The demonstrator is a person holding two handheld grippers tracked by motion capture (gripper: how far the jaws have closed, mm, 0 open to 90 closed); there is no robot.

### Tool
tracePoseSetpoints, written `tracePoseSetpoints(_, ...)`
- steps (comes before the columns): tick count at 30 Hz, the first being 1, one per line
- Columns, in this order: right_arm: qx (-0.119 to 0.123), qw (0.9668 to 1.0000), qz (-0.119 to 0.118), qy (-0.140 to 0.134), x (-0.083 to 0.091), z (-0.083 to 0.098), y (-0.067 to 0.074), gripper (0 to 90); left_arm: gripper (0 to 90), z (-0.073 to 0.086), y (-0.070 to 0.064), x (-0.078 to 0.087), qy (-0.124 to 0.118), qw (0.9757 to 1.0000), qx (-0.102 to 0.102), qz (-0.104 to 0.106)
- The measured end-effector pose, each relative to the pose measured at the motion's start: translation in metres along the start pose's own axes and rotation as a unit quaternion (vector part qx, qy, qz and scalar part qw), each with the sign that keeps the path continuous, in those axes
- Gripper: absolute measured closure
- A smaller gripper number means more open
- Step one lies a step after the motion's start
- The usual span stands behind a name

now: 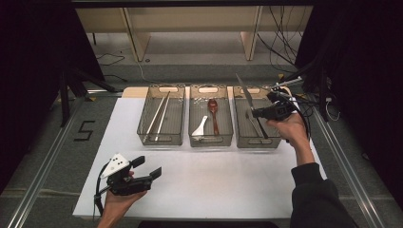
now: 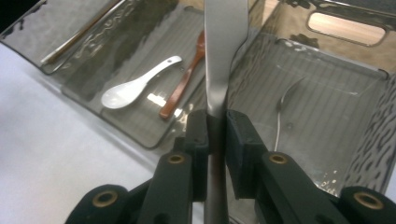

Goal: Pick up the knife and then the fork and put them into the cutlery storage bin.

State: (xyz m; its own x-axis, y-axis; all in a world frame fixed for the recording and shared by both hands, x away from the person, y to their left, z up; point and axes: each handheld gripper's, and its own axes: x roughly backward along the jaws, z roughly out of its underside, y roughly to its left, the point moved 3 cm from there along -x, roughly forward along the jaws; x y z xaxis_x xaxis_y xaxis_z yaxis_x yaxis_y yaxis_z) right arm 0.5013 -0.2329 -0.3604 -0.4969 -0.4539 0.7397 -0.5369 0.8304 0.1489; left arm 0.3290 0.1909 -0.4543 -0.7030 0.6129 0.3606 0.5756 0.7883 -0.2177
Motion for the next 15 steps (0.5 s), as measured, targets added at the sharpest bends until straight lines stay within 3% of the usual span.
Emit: tracePoseSetpoints(15,-0.039,0.9986,0.037,0.001,-0.015,-0.001,-0.033,80.3,18.1,0.0,0.0,0.0,0.0,1.0,0.0,0.001)
